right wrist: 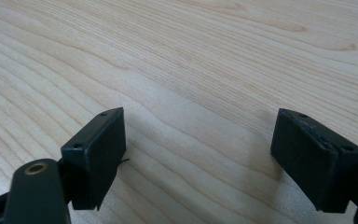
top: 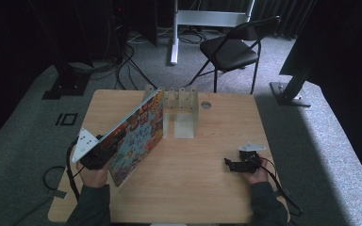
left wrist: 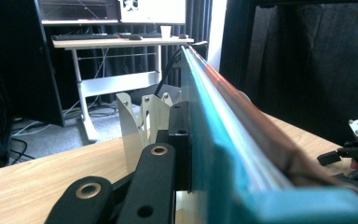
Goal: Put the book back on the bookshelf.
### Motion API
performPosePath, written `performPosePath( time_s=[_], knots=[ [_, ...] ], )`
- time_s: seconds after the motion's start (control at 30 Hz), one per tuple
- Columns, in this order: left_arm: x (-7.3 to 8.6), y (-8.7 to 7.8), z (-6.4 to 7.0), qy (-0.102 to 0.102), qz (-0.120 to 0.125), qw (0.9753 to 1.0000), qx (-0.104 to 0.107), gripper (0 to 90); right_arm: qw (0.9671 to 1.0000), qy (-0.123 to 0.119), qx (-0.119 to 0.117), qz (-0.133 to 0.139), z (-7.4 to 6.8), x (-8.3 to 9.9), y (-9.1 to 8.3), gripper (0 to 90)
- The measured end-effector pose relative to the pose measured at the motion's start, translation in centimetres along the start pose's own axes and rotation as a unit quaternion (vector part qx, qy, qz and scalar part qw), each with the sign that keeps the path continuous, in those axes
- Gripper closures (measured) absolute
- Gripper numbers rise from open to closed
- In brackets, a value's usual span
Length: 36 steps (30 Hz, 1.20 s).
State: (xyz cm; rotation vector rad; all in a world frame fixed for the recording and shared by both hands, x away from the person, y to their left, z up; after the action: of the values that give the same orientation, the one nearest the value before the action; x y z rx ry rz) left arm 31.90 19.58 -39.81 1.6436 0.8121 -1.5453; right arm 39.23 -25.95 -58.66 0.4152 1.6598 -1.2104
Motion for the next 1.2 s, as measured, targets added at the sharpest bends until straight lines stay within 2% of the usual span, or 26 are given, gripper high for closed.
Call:
performPosePath(
  time_s=[1.2],
  knots=[
    [0.2, 1.3, -0.1, -0.002, -0.002, 0.9993, -0.037, 80.7, 1.0, 0.001, 0.0, 0.0, 0.0, 0.0, 0.0, 17.6]
  ],
)
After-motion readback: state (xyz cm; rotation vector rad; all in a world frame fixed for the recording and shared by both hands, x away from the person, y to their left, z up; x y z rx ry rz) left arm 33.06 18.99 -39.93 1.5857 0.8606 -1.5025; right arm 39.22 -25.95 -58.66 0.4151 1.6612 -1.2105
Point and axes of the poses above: each handheld gripper's, and its own axes: y roughly forward along the jaws, x roughly out of its underside, z roughly to its right, the point moved 5 cm from there along y, roughly forward along the jaws, and after that the axes turned 11 degrees about z, right-handed, at the moved point
